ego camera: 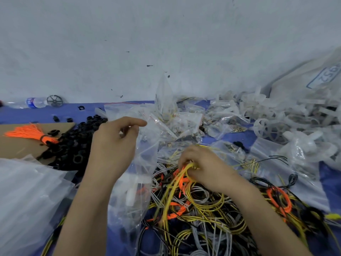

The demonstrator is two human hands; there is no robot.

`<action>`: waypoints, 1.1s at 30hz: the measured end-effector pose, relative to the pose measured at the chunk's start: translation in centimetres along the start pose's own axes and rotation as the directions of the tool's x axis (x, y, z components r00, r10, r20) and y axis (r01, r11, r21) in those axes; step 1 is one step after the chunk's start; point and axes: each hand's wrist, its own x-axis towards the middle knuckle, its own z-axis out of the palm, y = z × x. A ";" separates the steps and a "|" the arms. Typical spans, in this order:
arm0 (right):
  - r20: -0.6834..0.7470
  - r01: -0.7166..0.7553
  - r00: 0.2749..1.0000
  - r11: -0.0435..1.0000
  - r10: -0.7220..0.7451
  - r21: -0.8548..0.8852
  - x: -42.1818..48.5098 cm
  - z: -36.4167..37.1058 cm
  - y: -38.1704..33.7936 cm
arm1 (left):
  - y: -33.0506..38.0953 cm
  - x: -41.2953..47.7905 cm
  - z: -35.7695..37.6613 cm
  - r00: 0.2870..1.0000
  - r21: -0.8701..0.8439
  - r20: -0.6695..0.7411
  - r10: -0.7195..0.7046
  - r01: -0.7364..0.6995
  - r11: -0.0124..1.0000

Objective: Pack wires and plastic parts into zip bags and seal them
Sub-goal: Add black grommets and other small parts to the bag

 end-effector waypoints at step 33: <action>-0.275 0.462 0.866 -0.458 0.418 0.759 -2.4 -6.3 1.4 | -0.3 0.2 0.1 1.000 0.000 0.003 0.001 -0.001 1.000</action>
